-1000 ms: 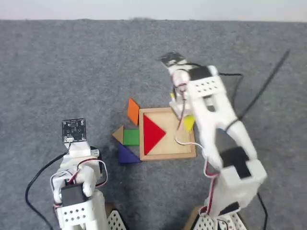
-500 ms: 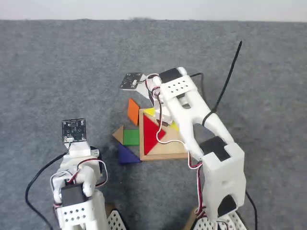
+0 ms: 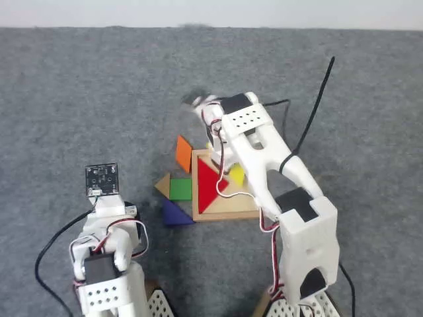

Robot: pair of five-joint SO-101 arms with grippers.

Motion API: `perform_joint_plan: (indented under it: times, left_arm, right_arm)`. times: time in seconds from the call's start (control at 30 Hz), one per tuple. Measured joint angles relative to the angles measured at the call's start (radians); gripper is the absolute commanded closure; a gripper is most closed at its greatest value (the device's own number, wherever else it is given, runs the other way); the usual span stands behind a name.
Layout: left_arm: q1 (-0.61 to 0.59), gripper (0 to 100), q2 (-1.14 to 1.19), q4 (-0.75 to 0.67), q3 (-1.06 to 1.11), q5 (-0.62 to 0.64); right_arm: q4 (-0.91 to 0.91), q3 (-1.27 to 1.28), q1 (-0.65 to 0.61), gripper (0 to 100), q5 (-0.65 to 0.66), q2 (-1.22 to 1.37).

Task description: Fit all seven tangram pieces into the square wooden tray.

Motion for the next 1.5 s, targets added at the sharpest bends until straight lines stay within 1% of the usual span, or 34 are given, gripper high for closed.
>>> perform_joint_plan:
  times: [0.07, 0.1, 0.13, 0.2, 0.27, 0.33, 0.43, 0.57, 0.63, 0.7, 0.8, 0.9, 1.07, 1.23, 1.37, 1.5]
  left_arm:
    - [0.0, 95, 0.0, 0.0, 0.0, 0.0]
    - [0.0, 95, 0.0, 0.0, 0.0, 0.0]
    - [0.0, 95, 0.0, 0.0, 0.0, 0.0]
    - [0.0, 95, 0.0, 0.0, 0.0, 0.0]
    - [0.0, 95, 0.0, 0.0, 0.0, 0.0]
    - [0.0, 95, 0.0, 0.0, 0.0, 0.0]
    - [0.0, 95, 0.0, 0.0, 0.0, 0.0]
    - [0.0, 95, 0.0, 0.0, 0.0, 0.0]
    - [0.0, 95, 0.0, 0.0, 0.0, 0.0]
    - [0.0, 95, 0.0, 0.0, 0.0, 0.0]
    - [0.0, 95, 0.0, 0.0, 0.0, 0.0]
    - [0.0, 95, 0.0, 0.0, 0.0, 0.0]
    - [0.0, 95, 0.0, 0.0, 0.0, 0.0]
    - [0.0, 95, 0.0, 0.0, 0.0, 0.0]
    - [0.0, 95, 0.0, 0.0, 0.0, 0.0]
    - [0.0, 95, 0.0, 0.0, 0.0, 0.0]
  right_arm:
    - [0.0, 0.0, 0.012, 81.5, -0.235, 0.0]
    - [0.0, 0.0, 0.014, 81.7, -0.321, 0.0]
    - [0.0, 0.0, 0.014, 81.9, -0.376, 0.0]
    - [-0.002, 0.008, 0.0, 82.0, -0.434, -0.002]
    - [-0.002, 0.009, -0.029, 84.0, -0.425, -0.002]
    - [-0.003, 0.015, -0.074, 85.7, -0.316, -0.005]
    - [0.018, 0.071, -0.129, 86.1, -0.052, -0.032]
    - [0.02, 0.192, -0.126, 86.1, 0.292, -0.12]
    - [0.017, 0.267, -0.13, 86.1, 0.407, -0.176]
    - [-0.02, 0.359, -0.13, 86.1, 0.48, -0.244]
    - [-0.118, 0.514, -0.126, 86.1, 0.535, -0.344]
    - [-0.204, 0.632, -0.13, 86.1, 0.563, -0.427]
    - [-0.233, 0.666, -0.13, 85.6, 0.582, -0.453]
    - [-0.23, 0.675, -0.13, 76.0, 0.66, -0.453]
    - [-0.229, 0.675, -0.129, 68.4, 0.672, -0.453]
    - [-0.229, 0.675, -0.129, 66.6, 0.675, -0.453]
